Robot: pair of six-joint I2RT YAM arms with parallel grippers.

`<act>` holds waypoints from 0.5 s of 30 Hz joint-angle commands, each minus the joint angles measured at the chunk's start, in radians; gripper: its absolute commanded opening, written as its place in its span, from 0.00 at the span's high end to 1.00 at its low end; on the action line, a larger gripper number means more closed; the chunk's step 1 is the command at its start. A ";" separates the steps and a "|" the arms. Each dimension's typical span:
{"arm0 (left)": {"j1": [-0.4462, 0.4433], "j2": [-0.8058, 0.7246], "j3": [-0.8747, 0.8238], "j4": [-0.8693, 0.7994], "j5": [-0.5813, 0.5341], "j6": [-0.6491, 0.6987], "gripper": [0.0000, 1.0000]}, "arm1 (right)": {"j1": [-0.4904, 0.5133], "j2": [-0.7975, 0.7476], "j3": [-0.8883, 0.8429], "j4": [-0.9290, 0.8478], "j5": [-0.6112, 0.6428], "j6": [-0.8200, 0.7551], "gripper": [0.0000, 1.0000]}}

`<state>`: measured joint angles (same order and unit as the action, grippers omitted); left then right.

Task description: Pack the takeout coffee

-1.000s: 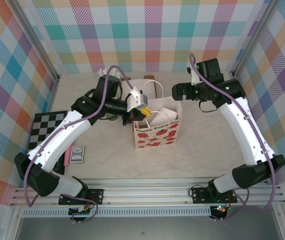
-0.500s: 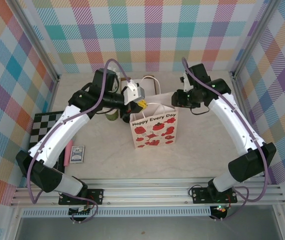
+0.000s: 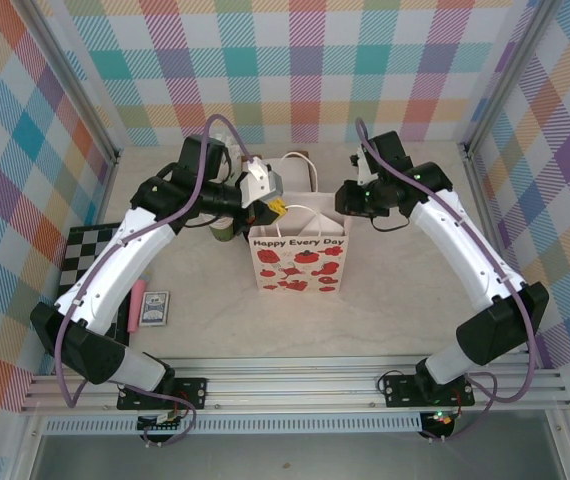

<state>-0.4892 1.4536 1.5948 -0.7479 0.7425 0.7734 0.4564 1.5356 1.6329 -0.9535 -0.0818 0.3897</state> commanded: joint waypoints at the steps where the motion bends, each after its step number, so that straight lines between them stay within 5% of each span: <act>1: -0.003 -0.029 -0.023 0.042 0.035 -0.030 0.96 | 0.006 0.005 0.000 0.059 -0.066 0.015 0.73; 9: 0.004 -0.040 -0.035 0.034 -0.006 -0.013 0.92 | 0.007 0.025 0.042 0.051 -0.041 0.014 0.68; 15: 0.014 -0.080 -0.041 0.075 -0.017 -0.070 0.60 | 0.005 -0.027 0.063 0.027 0.029 -0.019 0.45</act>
<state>-0.4881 1.4258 1.5650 -0.7059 0.7238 0.7338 0.4564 1.5612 1.6539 -0.9192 -0.0879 0.3878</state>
